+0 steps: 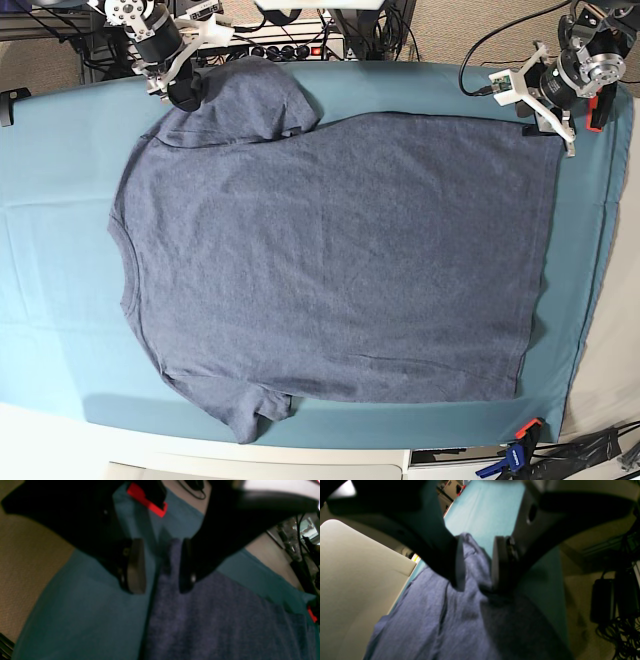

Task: Fold the T-shirt properly
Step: 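Pinch the shoulder edge with the right gripper, hem corner with left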

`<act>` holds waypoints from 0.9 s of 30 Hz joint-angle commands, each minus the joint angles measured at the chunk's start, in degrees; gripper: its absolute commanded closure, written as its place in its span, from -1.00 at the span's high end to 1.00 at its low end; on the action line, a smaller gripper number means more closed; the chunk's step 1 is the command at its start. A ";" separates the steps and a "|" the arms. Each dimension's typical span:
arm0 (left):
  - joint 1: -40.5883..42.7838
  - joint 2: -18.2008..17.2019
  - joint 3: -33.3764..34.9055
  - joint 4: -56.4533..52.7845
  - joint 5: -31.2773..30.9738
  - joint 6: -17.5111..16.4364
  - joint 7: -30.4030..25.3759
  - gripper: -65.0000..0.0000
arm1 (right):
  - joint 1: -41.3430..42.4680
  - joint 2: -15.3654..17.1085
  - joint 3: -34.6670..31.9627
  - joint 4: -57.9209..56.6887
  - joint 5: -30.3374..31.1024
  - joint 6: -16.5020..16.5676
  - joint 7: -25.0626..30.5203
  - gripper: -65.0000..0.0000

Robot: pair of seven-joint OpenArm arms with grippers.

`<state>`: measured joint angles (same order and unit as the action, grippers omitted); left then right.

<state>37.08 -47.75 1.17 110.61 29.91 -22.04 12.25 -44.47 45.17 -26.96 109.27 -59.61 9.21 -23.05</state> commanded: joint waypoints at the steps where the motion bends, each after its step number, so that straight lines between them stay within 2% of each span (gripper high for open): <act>1: 0.04 -0.68 -0.17 0.39 -0.42 0.22 -0.04 -0.24 | -3.08 0.39 -1.11 -1.42 5.99 12.85 1.57 -0.29; 11: 0.02 -0.68 -0.17 0.42 -0.46 0.22 -0.02 -0.24 | -3.30 0.37 -1.07 1.14 6.01 13.03 0.13 -0.30; 17: 0.02 -0.68 -0.17 0.42 -0.63 1.11 -0.02 -0.24 | -3.26 -0.26 -1.11 1.14 5.99 12.90 1.29 -0.42; 19: -0.09 -0.68 -0.17 0.42 -0.61 1.95 -0.02 -0.24 | -3.10 -0.61 -1.11 1.16 5.99 12.76 1.70 -0.58; 21: -0.13 -0.68 -0.17 0.42 -0.61 1.92 -0.02 -0.24 | -2.97 -0.92 -1.11 1.16 5.97 12.57 2.10 -0.93; 22: -0.11 -0.68 -0.17 0.42 -0.61 1.92 -0.02 -0.24 | -2.97 -0.90 -1.11 1.16 5.92 12.26 2.08 -1.00; 24: -0.11 -0.68 -0.17 0.39 -0.61 1.90 -0.02 -0.24 | -2.97 -0.87 -1.11 1.16 5.05 10.64 2.08 -1.00; 27: -0.11 -0.68 -0.17 0.39 -0.57 1.90 0.00 -0.24 | -2.97 -0.90 -1.11 1.16 3.80 5.62 2.05 -1.00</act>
<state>37.06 -47.64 1.17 110.54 29.30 -20.75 12.43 -46.06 44.10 -26.98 111.07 -58.52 10.39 -23.46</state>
